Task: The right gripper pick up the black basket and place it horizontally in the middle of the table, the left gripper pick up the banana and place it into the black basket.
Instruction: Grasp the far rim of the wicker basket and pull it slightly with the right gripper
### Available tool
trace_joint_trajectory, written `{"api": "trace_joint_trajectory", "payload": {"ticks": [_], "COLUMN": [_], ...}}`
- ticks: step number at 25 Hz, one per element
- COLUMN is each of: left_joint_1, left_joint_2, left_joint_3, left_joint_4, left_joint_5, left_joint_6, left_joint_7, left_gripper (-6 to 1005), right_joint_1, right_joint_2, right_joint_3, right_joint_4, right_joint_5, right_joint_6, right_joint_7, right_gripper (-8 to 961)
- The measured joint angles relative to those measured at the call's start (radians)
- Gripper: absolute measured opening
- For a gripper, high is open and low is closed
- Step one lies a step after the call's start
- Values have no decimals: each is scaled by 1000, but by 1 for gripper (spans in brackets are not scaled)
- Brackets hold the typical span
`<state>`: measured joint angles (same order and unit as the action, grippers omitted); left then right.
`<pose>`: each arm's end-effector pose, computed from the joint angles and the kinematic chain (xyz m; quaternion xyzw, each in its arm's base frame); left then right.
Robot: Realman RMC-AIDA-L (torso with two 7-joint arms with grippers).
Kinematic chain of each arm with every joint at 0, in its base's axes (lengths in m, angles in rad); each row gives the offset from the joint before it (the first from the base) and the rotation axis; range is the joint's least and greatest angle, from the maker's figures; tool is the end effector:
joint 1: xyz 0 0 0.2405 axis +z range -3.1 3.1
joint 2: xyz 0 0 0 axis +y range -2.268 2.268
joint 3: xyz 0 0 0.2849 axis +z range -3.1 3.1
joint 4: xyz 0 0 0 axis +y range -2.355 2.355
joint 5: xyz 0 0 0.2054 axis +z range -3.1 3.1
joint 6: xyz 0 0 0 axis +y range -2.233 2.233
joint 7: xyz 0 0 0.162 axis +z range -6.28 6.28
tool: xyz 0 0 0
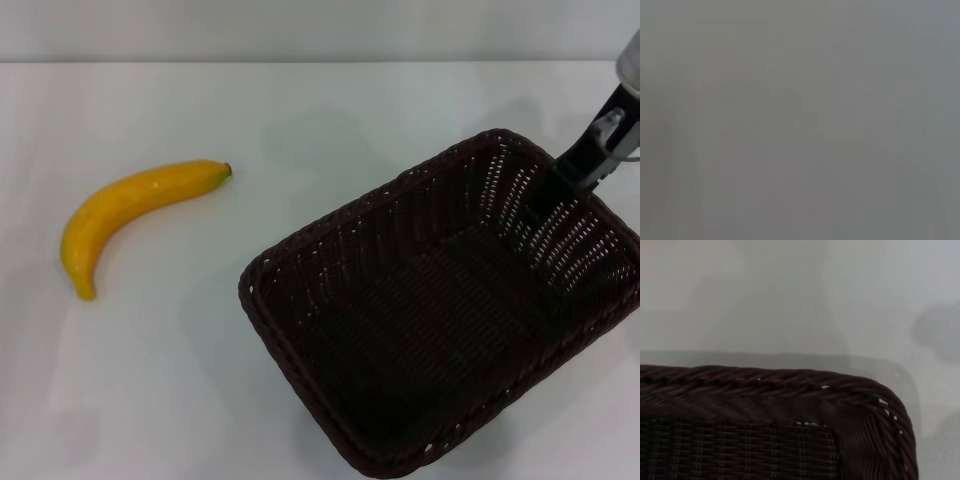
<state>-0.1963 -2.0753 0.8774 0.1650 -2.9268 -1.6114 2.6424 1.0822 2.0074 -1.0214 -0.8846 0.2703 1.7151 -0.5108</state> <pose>-0.4027 0.2505 0.1029 -0.4675 -0.1927 -0.4438 0.7398 0.1662 0.4384 0.0080 -0.8579 0.4150 -0.2542 0.1650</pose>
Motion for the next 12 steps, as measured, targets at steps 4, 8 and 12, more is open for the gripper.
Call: {"api": "trace_joint_trajectory", "payload": {"ticks": [4, 8, 12], "left_joint_1": [-1, -6, -11], "left_joint_2": [0, 0, 0], "left_joint_3": [0, 0, 0], "left_joint_4": [0, 3, 2], "left_joint_5": [0, 0, 0], "left_joint_6": [7, 16, 19], "left_joint_7": [0, 1, 1], "left_gripper": [893, 893, 892], "right_joint_1": [-1, -10, -8], "right_joint_2": [0, 1, 3], "right_joint_3": [-12, -14, -16], "right_joint_4": [7, 16, 47], "right_joint_5": [0, 2, 9], "right_joint_6": [-15, -18, -19], "right_joint_7": [4, -8, -19], "right_gripper": [735, 727, 641]}}
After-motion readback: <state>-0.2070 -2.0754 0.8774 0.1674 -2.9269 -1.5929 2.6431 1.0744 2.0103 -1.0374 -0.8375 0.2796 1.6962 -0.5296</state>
